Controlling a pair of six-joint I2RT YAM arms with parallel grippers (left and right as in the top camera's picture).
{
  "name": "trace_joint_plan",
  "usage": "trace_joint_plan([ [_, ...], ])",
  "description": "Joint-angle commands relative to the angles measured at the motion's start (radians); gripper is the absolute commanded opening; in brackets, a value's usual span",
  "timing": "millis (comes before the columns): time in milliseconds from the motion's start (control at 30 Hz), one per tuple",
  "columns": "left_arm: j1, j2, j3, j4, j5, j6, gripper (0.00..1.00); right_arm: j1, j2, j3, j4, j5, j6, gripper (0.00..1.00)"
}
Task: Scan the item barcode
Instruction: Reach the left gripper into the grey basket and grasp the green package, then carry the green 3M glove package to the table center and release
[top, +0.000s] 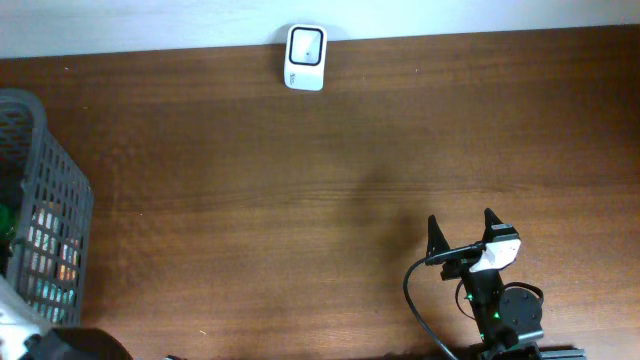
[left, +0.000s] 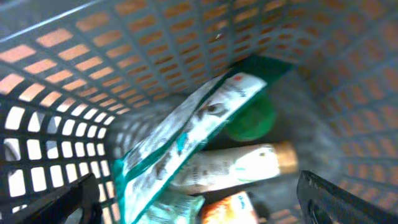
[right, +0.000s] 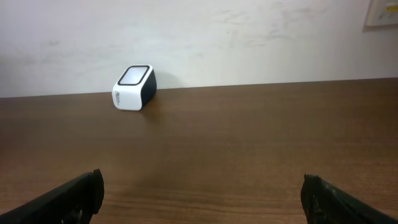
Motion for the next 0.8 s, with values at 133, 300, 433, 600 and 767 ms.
trace_joint_plan([
  [133, 0.089, 0.179, -0.089, -0.007, -0.039, 0.188, 0.99, 0.004, -0.006, -0.005, -0.007, -0.002, -0.004, 0.98],
  [300, 0.114, 0.226, -0.159, 0.043, -0.071, 0.232, 0.94, 0.004, -0.006, -0.005, -0.007, -0.002, -0.004, 0.98],
  [433, 0.161, 0.265, -0.185, 0.120, -0.011, 0.245, 0.94, 0.004, -0.006, -0.005, -0.007, -0.002, -0.004, 0.98],
  [600, 0.166, 0.329, -0.218, 0.158, -0.006, 0.277, 0.78, 0.004, -0.006, -0.005, -0.007, -0.002, -0.004, 0.98],
  [767, 0.163, 0.341, -0.218, 0.162, 0.005, 0.276, 0.00, 0.004, -0.006, -0.005, -0.007, -0.002, -0.004, 0.98],
])
